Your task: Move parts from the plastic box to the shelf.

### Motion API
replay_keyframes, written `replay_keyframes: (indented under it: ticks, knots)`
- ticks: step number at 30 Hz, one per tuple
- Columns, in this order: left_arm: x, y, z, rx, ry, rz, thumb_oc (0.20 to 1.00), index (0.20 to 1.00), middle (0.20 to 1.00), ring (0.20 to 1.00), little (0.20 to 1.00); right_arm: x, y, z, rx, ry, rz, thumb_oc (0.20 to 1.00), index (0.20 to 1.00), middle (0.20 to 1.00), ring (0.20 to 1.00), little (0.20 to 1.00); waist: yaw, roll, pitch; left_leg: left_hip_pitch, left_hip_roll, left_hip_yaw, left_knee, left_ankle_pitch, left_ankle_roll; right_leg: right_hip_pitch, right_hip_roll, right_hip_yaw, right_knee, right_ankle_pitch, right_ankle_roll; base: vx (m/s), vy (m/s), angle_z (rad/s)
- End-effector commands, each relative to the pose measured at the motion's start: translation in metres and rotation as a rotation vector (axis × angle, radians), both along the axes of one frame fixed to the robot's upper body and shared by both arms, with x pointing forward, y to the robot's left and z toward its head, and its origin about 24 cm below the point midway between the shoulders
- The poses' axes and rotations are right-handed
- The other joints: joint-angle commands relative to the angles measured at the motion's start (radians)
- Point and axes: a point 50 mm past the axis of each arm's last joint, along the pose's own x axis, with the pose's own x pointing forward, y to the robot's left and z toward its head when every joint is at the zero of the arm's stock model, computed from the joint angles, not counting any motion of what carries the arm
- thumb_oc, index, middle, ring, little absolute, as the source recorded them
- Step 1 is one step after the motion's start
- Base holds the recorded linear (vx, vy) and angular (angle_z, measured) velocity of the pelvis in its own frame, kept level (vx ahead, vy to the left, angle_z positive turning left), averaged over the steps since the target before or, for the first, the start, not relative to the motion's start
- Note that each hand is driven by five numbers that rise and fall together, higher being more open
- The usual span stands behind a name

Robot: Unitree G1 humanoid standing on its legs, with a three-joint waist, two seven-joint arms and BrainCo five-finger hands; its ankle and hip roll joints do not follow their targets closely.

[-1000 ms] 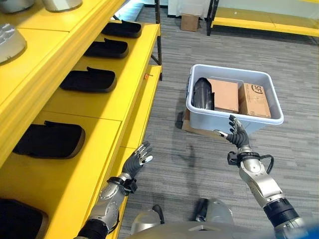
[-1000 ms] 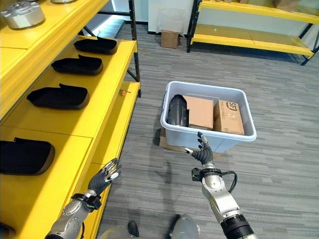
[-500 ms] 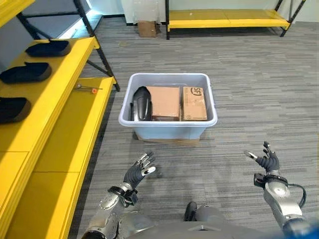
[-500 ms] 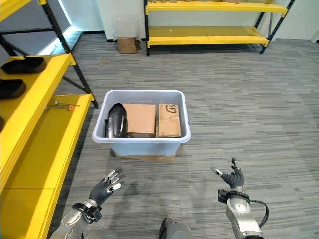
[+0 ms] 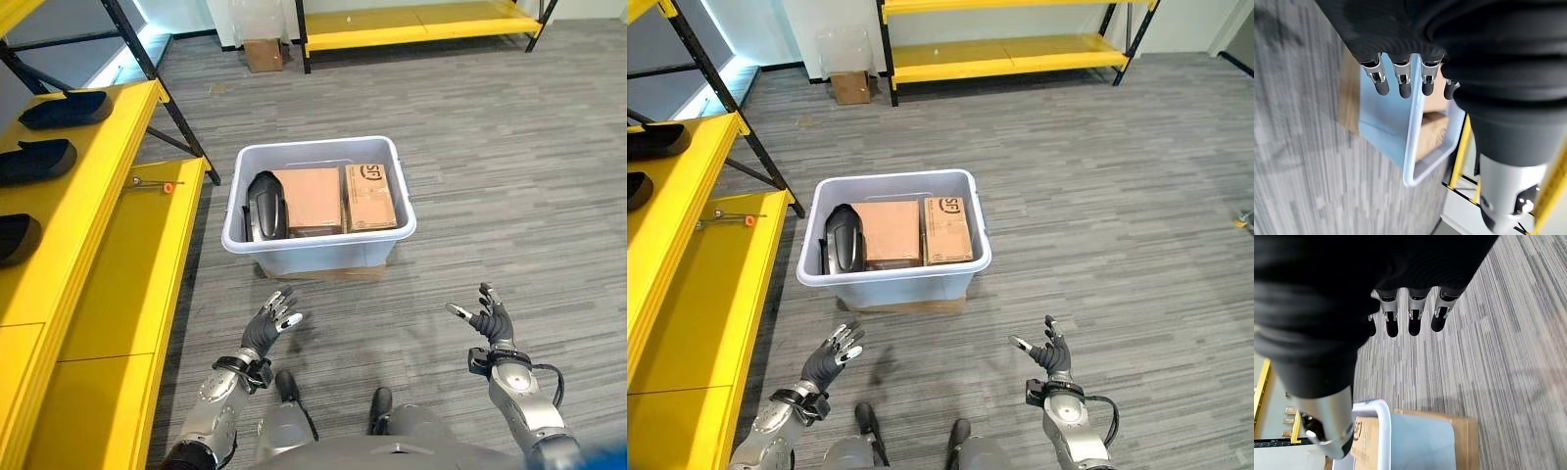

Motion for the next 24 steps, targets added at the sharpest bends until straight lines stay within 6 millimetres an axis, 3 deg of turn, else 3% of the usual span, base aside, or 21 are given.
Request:
replay_keyframes:
  ticks: [1, 4, 8, 12, 16, 18, 19, 22, 24]
  knots:
    - [0.006, 0.016, 0.019, 0.045, -0.121, 0.036, 1.000, 1.000, 1.000, 1.000, 1.000, 0.020, 0.018, 0.030, 0.032, -0.178, 0.096, 1.000, 1.000, 1.000, 1.000, 1.000, 0.026, -0.049, -0.012, -0.025, -0.015, 0.039, 0.090, -0.042, 0.019, 0.113, -0.106, -0.138, 0.019, -0.049, 0.121, 0.23, 0.207, -0.73]
    - [0.006, 0.014, 0.017, 0.056, -0.114, 0.013, 1.000, 1.000, 1.000, 1.000, 1.000, 0.021, 0.020, 0.034, 0.016, -0.200, 0.120, 1.000, 1.000, 1.000, 1.000, 1.000, 0.018, -0.059, -0.019, 0.002, -0.046, 0.043, 0.103, -0.088, 0.043, 0.109, -0.107, -0.135, 0.048, -0.068, 0.123, 0.22, 0.283, -0.23]
    - [0.007, 0.015, 0.015, 0.061, -0.098, -0.003, 1.000, 1.000, 1.000, 1.000, 1.000, 0.022, 0.021, 0.036, 0.006, -0.198, 0.145, 1.000, 1.000, 1.000, 1.000, 1.000, 0.019, -0.061, -0.031, 0.011, -0.076, 0.051, 0.100, -0.099, 0.080, 0.094, -0.090, -0.130, 0.075, -0.073, 0.116, 0.14, 0.222, -0.01]
    - [0.006, 0.020, 0.014, 0.054, -0.089, -0.005, 1.000, 1.000, 1.000, 1.000, 1.000, 0.025, 0.022, 0.042, -0.011, -0.230, 0.158, 1.000, 1.000, 1.000, 1.000, 1.000, 0.022, -0.065, -0.043, 0.033, -0.128, 0.039, 0.080, -0.125, 0.124, 0.051, -0.073, -0.103, 0.199, -0.106, 0.131, 0.16, 0.274, -0.10]
    - [0.008, 0.021, 0.013, 0.061, -0.076, -0.031, 1.000, 1.000, 1.000, 1.000, 1.000, 0.030, 0.023, 0.046, -0.011, -0.234, 0.135, 1.000, 1.000, 1.000, 1.000, 1.000, 0.025, -0.064, -0.051, 0.055, -0.181, 0.031, 0.050, -0.154, 0.182, -0.072, -0.110, -0.097, 0.478, -0.069, 0.186, 0.09, 0.213, 0.15]
    - [0.008, 0.021, 0.012, 0.064, -0.072, -0.039, 1.000, 1.000, 1.000, 1.000, 1.000, 0.031, 0.024, 0.046, -0.012, -0.233, 0.131, 1.000, 1.000, 1.000, 1.000, 1.000, 0.026, -0.065, -0.051, 0.061, -0.193, 0.035, 0.048, -0.163, 0.198, -0.106, -0.127, -0.100, 0.552, -0.051, 0.206, 0.09, 0.157, 0.13]
    - [0.006, 0.021, 0.011, 0.064, -0.064, -0.037, 1.000, 1.000, 1.000, 1.000, 1.000, 0.031, 0.025, 0.045, -0.010, -0.232, 0.124, 1.000, 1.000, 1.000, 1.000, 1.000, 0.026, -0.066, -0.050, 0.074, -0.210, 0.032, 0.039, -0.175, 0.212, -0.155, -0.147, -0.098, 0.614, -0.011, 0.229, 0.11, 0.128, 0.09]
    - [0.005, 0.022, 0.009, 0.057, -0.049, -0.001, 1.000, 1.000, 1.000, 1.000, 1.000, 0.030, 0.026, 0.045, -0.006, -0.243, 0.125, 1.000, 1.000, 1.000, 1.000, 1.000, 0.020, -0.059, -0.049, 0.105, -0.215, 0.015, 0.021, -0.187, 0.205, -0.188, -0.159, -0.092, 0.555, 0.029, 0.227, 0.14, 0.021, -0.05]
    - [0.009, 0.023, 0.011, 0.061, -0.048, 0.011, 1.000, 1.000, 1.000, 1.000, 1.000, 0.030, 0.024, 0.046, -0.005, -0.250, 0.122, 1.000, 1.000, 1.000, 1.000, 1.000, 0.017, -0.069, -0.047, 0.112, -0.209, 0.005, 0.020, -0.190, 0.188, -0.170, -0.186, -0.097, 0.370, 0.065, 0.222, 0.14, -0.135, 0.10]
